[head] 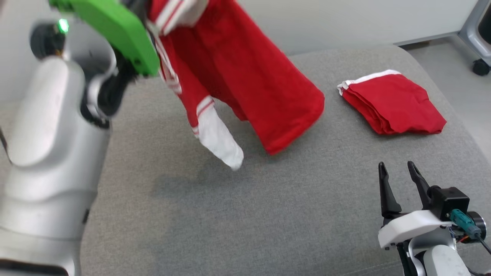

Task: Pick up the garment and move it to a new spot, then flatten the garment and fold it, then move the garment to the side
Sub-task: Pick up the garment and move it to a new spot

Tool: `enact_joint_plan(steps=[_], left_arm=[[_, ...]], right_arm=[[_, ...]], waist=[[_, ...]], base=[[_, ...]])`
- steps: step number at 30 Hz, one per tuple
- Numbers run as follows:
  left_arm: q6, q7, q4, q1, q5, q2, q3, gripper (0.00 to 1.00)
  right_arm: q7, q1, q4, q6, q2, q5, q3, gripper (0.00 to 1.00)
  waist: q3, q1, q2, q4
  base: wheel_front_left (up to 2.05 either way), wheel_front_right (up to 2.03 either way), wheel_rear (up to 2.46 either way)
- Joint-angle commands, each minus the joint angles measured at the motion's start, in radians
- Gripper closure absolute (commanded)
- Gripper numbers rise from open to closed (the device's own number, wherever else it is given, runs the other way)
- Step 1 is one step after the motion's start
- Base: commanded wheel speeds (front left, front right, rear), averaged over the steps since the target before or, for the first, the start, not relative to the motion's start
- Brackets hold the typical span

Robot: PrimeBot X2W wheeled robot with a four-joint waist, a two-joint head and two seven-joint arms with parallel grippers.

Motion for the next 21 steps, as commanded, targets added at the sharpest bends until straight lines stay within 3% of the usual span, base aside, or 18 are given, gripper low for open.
enact_joint_plan(steps=[1,9,18,19,20,21], left_arm=[[0.011,-0.015,0.008,0.052,-0.005,0.004,0.006,1.00],[0.050,-0.197,0.194,0.286,-0.001,0.032,0.051,1.00],[0.005,-0.388,0.395,0.331,0.023,0.047,0.065,1.00],[0.003,-0.406,0.416,0.330,0.029,0.045,0.061,0.86],[-0.001,-0.420,0.430,0.328,0.031,0.042,0.060,0.62],[-0.006,-0.439,0.447,0.325,0.034,0.038,0.059,0.08]], right_arm=[[-0.009,-0.018,0.005,-0.002,-0.002,0.006,0.003,0.00],[-0.034,-0.086,0.040,-0.002,-0.002,0.022,0.029,0.00],[-0.049,-0.126,0.066,-0.002,-0.002,0.005,0.038,0.00],[-0.050,-0.127,0.069,-0.002,-0.002,0.003,0.039,0.00],[-0.051,-0.128,0.071,-0.002,-0.002,0.002,0.040,0.00],[-0.052,-0.129,0.073,-0.002,-0.002,-0.001,0.041,0.00]], waist=[[0.044,0.0001,0.0000,-0.003],[0.129,0.0001,0.0000,-0.006],[0.175,0.0001,0.0000,0.005],[0.177,0.0001,0.0000,0.008],[0.177,0.0001,0.0000,0.011],[0.176,0.0001,0.0000,0.015]], base=[[0.00,0.00,0.00],[0.00,0.00,0.00],[0.00,0.00,0.00],[0.00,0.00,0.00],[0.00,0.00,0.00],[0.00,0.00,0.00]])
